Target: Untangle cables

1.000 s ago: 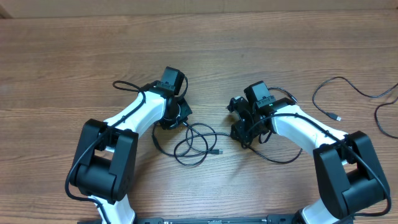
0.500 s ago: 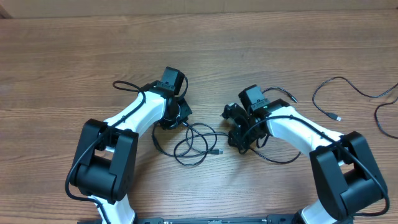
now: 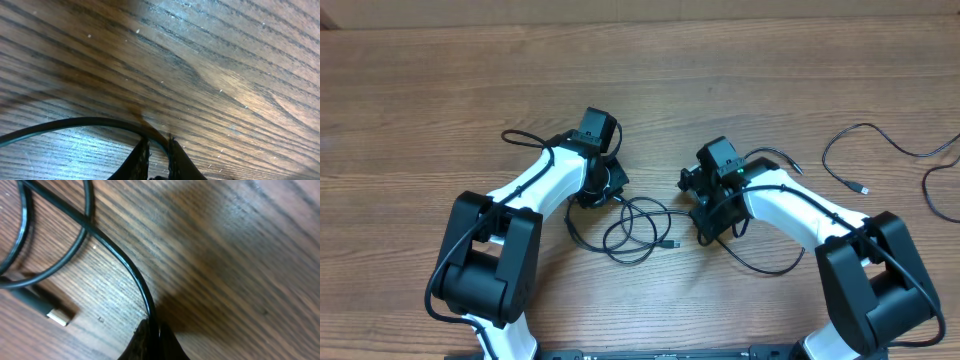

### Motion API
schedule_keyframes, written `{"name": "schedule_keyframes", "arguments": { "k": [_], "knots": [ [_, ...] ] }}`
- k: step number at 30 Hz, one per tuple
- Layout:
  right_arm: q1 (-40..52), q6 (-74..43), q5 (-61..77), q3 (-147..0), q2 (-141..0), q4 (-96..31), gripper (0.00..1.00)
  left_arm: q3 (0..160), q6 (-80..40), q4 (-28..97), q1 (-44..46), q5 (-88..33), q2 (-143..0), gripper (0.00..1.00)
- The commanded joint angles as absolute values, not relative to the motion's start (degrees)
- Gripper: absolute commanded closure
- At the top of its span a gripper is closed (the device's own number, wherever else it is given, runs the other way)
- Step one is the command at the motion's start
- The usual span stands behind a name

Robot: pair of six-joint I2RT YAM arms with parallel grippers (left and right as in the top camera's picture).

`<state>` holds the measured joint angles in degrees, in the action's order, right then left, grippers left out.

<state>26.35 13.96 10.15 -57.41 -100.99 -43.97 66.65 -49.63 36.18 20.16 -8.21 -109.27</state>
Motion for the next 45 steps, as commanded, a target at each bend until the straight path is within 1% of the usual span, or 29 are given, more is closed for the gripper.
{"name": "schedule_keyframes", "arguments": {
  "k": [1, 4, 10, 12, 16, 19, 21, 22, 24, 25, 28, 31, 36, 42, 45],
  "knots": [
    [26.5, 12.9, 11.3, -64.6, -96.7, -47.1, 0.96, 65.7, -50.4, 36.4, 20.3, -7.0, -109.4, 0.84],
    [26.5, 13.5, 11.9, -69.8, -93.9, -51.6, 0.96, 65.7, -50.4, 36.4, 20.3, -7.0, -109.4, 0.88],
    [26.5, 13.6, 13.0, -78.8, -89.2, -57.7, 0.96, 65.7, -50.4, 36.4, 20.3, -7.0, -109.4, 0.85],
    [26.5, 13.6, 13.0, -80.5, -87.9, -58.3, 0.96, 65.7, -50.4, 36.4, 20.3, -7.0, -109.4, 0.78],
    [26.5, 13.5, 12.9, -81.8, -85.3, -57.1, 0.96, 65.7, -50.4, 36.4, 20.3, -7.0, -109.4, 0.62],
    [26.5, 13.5, 13.3, -81.8, -83.4, -54.5, 0.96, 65.7, -50.4, 36.4, 20.3, -7.0, -109.4, 0.59],
    [26.5, 13.5, 15.3, -81.8, -82.2, -52.8, 0.96, 65.7, -50.3, 36.5, 20.3, -7.0, -109.4, 0.59],
    [26.5, 13.5, 16.6, -81.8, -81.6, -51.9, 0.96, 65.7, -50.3, 36.5, 20.3, -7.0, -109.4, 0.59],
    [26.5, 13.5, 19.6, -81.8, -80.0, -49.7, 0.96, 65.7, -50.4, 36.5, 20.3, -7.0, -109.4, 0.63],
    [26.5, 13.5, 20.5, -81.8, -79.4, -48.8, 0.96, 65.7, -50.4, 36.5, 20.3, -7.0, -109.4, 0.66],
    [26.5, 13.2, 21.3, -81.8, -77.0, -45.5, 0.96, 65.7, -50.4, 36.5, 20.3, -7.0, -109.4, 0.78],
    [26.4, 13.3, 20.5, -81.8, -74.7, -42.7, 0.96, 65.7, -50.4, 36.6, 20.3, -7.0, -109.4, 0.84],
    [24.9, 13.3, 20.0, -81.8, -71.7, -39.5, 0.96, 65.7, -50.4, 36.6, 20.3, -7.0, -109.4, 0.88],
    [21.2, 11.5, 18.9, -81.8, -69.1, -35.6, 0.96, 65.7, -50.4, 36.6, 20.3, -7.0, -109.4, 0.89],
    [19.7, 9.3, 19.2, -81.8, -69.2, -37.2, 0.96, 65.7, -50.4, 36.6, 20.3, -7.0, -109.4, 0.88]
  ]
}}
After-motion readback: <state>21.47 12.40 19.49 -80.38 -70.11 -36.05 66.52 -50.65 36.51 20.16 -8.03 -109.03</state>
